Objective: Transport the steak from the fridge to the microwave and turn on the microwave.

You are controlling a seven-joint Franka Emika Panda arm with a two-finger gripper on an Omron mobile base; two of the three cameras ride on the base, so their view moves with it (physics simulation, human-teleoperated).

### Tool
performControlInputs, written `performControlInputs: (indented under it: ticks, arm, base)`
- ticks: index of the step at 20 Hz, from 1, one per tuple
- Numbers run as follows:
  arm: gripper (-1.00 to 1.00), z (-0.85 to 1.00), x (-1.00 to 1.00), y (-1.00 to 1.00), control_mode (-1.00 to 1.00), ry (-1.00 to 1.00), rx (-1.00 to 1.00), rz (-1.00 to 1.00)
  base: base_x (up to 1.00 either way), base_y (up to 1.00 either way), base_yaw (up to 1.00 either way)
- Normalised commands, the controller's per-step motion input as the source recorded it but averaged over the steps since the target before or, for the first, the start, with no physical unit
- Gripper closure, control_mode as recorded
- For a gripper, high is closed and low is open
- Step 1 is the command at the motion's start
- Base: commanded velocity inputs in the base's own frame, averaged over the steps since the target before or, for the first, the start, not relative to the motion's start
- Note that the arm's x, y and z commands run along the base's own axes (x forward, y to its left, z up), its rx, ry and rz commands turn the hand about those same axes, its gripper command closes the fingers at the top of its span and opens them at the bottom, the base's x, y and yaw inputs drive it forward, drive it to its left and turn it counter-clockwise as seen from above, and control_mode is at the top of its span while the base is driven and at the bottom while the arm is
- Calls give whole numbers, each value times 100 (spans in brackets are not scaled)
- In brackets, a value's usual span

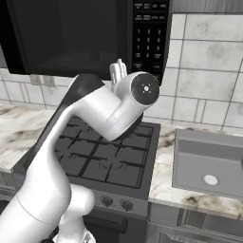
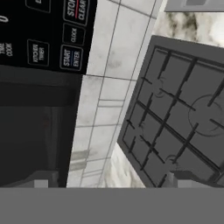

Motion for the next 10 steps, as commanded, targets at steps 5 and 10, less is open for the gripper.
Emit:
performControlInputs:
  ticks: [5, 10]
  arm:
    - [-100, -13, 11, -23, -100, 0, 0, -3]
    - [-100, -9, 13, -23, -100, 0, 0, 0]
  base:
    - [0, 0, 0]
    - [0, 0, 0]
